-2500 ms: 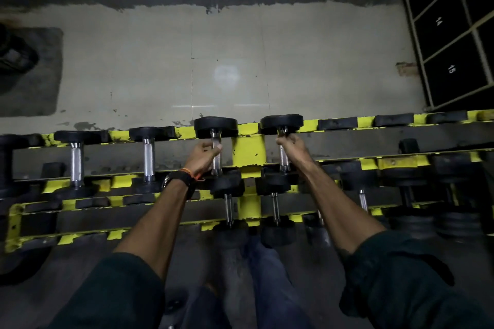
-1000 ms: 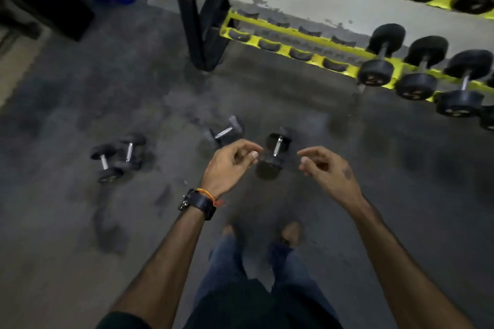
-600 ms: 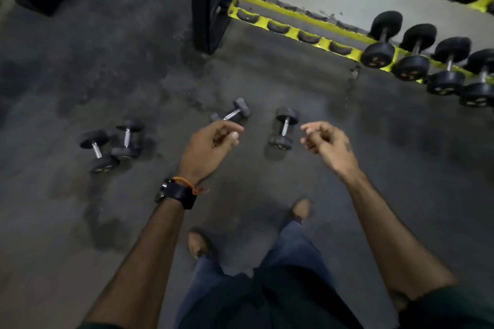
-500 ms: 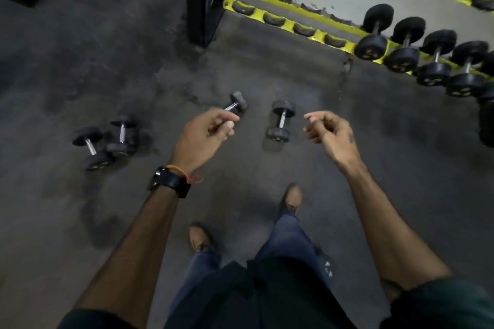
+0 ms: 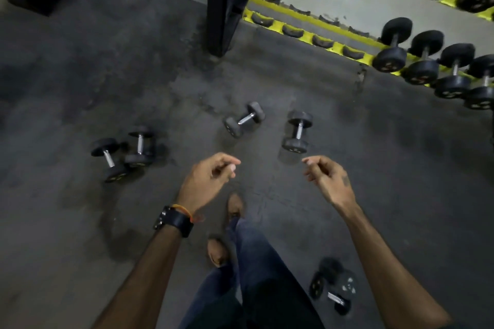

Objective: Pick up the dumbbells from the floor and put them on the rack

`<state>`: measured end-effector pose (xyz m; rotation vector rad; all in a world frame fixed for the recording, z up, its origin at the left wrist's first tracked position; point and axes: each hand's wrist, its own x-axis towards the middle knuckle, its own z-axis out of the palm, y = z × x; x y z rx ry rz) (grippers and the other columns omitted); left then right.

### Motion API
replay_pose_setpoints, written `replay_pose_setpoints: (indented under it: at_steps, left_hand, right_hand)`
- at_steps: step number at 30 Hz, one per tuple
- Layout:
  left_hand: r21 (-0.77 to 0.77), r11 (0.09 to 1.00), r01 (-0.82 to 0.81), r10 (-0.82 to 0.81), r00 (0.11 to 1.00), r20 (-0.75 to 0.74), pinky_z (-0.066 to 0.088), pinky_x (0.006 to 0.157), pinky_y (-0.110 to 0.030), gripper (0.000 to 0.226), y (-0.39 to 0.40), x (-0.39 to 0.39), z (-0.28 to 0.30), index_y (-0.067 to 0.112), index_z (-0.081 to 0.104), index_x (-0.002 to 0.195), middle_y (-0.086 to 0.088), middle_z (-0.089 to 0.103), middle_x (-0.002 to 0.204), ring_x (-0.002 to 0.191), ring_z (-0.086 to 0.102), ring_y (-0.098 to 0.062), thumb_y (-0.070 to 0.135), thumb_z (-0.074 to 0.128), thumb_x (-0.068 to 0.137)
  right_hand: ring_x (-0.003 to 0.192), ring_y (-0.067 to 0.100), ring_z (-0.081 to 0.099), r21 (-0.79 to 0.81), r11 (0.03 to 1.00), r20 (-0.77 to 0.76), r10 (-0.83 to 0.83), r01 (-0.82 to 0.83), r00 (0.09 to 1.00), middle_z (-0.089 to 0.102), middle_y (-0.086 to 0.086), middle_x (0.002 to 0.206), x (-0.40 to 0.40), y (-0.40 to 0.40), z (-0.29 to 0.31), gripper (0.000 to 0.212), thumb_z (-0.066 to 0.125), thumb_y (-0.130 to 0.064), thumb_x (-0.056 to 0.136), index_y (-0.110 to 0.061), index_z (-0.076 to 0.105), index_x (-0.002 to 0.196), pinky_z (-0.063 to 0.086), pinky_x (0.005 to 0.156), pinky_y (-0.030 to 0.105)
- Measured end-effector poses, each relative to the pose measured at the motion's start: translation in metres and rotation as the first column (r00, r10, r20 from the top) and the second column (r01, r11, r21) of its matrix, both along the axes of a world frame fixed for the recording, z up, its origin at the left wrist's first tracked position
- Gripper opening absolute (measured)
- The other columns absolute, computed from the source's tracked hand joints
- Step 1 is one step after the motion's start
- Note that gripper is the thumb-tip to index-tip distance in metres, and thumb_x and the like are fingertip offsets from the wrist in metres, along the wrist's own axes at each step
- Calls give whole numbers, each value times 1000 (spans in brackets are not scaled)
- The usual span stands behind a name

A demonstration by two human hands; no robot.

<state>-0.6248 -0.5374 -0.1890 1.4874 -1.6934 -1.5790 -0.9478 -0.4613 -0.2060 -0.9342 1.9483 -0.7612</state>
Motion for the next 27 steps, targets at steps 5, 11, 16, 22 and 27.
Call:
replay_pose_setpoints:
  at_steps: [5, 11, 16, 22, 27]
  left_hand:
    - [23, 994, -106, 105, 993, 50, 61, 92, -44, 16, -42, 28, -66, 34, 75, 111, 7, 79, 93, 93, 76, -8, 24, 66, 103]
    - [16, 965, -263, 263, 964, -36, 62, 93, -46, 20, -114, 42, -221, 34, 71, 120, 6, 78, 99, 99, 76, -13, 25, 66, 103]
    - [-3, 969, -247, 246, 967, -73, 60, 85, -33, 23, -144, 62, -401, 35, 71, 120, 4, 78, 99, 97, 77, -11, 21, 65, 103]
    - [-84, 985, -149, 148, 989, -15, 60, 92, -45, 26, -179, 84, -592, 41, 69, 119, 8, 78, 93, 87, 75, -13, 26, 64, 99]
    - [-134, 987, 88, -70, 988, 138, 58, 96, -42, 27, -213, 85, -681, 44, 65, 123, 15, 75, 95, 96, 72, -6, 35, 68, 98]
  right_hand:
    - [79, 24, 76, 126, 971, 75, 195, -204, 978, 80, 0, 85, 44, -67, -129, 21, 65, -55, 89, -43, 77, 101, 63, 86, 55]
    - [84, 10, 67, 246, 908, 90, 327, -340, 941, 77, -4, 92, 110, -180, -319, 18, 76, -42, 90, -34, 74, 106, 57, 89, 38]
    - [90, 13, 71, 332, 889, -77, 359, -316, 930, 75, -8, 85, 132, -255, -515, 30, 84, -43, 87, -35, 67, 110, 56, 92, 34]
    - [142, 40, 51, 391, 872, -331, 431, -294, 839, 51, 19, 153, 142, -317, -704, 100, 88, -50, 81, -11, 36, 157, 44, 113, 42]
    - [135, 47, 56, 232, 936, -542, 350, -265, 764, 51, 24, 153, 130, -353, -792, 105, 83, -47, 86, -20, 22, 166, 47, 110, 48]
